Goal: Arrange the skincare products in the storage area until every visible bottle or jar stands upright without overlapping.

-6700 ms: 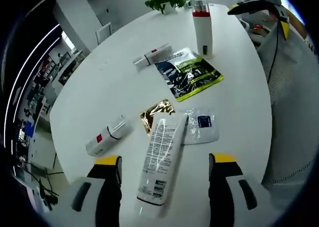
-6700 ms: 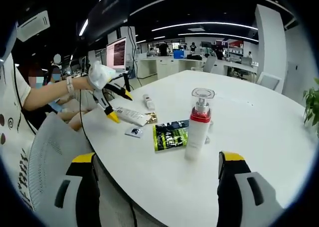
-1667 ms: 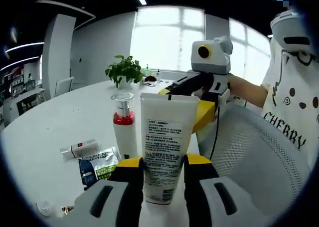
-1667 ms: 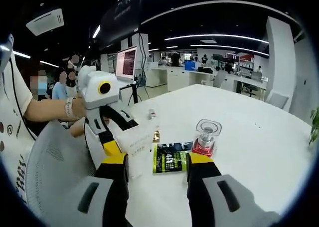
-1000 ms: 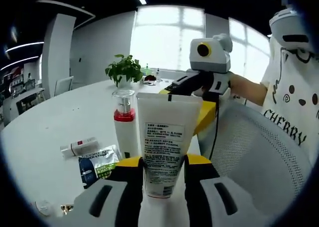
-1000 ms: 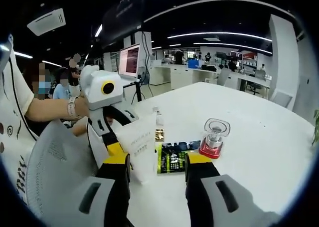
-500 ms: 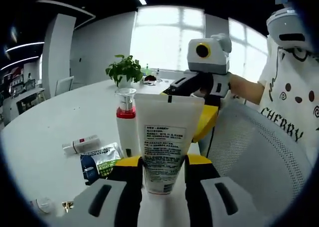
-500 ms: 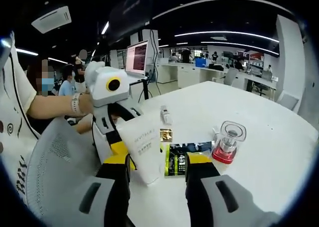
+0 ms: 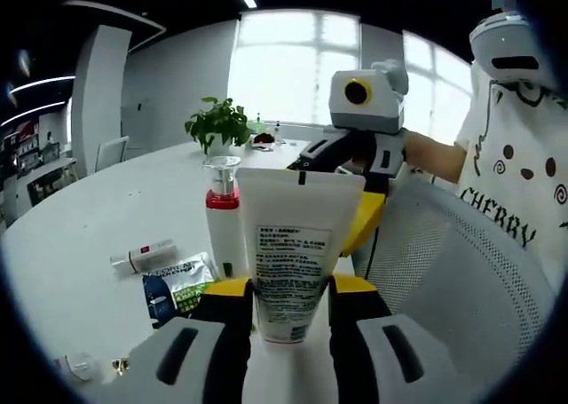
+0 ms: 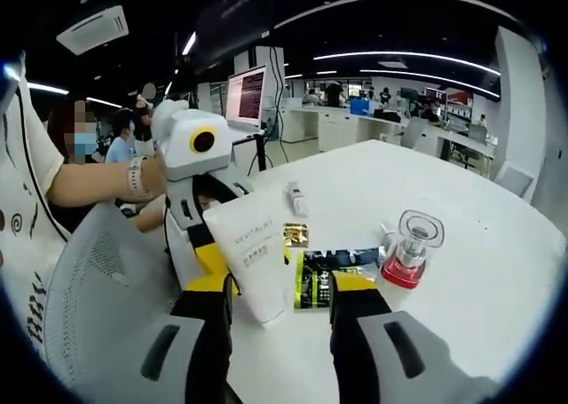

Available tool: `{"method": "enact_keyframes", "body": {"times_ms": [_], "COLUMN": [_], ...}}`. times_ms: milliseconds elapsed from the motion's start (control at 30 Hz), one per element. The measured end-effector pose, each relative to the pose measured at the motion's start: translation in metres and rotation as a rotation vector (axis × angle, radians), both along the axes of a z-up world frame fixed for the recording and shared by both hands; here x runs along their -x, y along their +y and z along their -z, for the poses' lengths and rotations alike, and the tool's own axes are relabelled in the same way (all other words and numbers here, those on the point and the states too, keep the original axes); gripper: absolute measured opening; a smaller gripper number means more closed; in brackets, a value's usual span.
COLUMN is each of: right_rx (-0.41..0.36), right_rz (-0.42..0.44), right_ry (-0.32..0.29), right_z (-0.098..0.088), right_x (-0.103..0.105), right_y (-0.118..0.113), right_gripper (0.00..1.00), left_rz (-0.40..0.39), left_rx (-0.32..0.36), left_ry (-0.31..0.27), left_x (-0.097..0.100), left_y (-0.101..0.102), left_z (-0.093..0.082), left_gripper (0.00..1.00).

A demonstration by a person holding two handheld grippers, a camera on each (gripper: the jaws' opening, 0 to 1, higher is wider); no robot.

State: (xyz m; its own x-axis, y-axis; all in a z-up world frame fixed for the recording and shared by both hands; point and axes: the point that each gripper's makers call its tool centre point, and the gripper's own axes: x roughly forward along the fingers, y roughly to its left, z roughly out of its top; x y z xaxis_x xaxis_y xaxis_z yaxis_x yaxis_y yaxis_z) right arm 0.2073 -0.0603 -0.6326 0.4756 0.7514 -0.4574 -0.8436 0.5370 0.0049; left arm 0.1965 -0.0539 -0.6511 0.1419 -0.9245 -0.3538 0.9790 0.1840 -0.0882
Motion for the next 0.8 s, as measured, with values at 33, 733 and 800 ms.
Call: {"method": "enact_keyframes", "body": {"times_ms": [33,733,800], "right_rx": [0.002,0.031,0.041], "right_rz": [0.001,-0.041,-0.049], "right_ry": [-0.001,-0.024,-0.029], "right_z": [0.000,-0.005,-0.004], "right_x": [0.000,-0.008,-0.009], "right_y": [0.000,0.006,0.008], "right_gripper": [0.44,0.42,0.42], "left_rz": [-0.001,-0.048,-0.052], "left_rx": [-0.001,-0.010,-0.008], "left_ry": [-0.003,-0.037,-0.037], "left_x": [0.001,-0.001,-0.001], "left_y": [-0.001,0.020,0.021], "left_z": [-0.001,-0.013,-0.014], "left_gripper": [0.29,0.29,0.29]}}
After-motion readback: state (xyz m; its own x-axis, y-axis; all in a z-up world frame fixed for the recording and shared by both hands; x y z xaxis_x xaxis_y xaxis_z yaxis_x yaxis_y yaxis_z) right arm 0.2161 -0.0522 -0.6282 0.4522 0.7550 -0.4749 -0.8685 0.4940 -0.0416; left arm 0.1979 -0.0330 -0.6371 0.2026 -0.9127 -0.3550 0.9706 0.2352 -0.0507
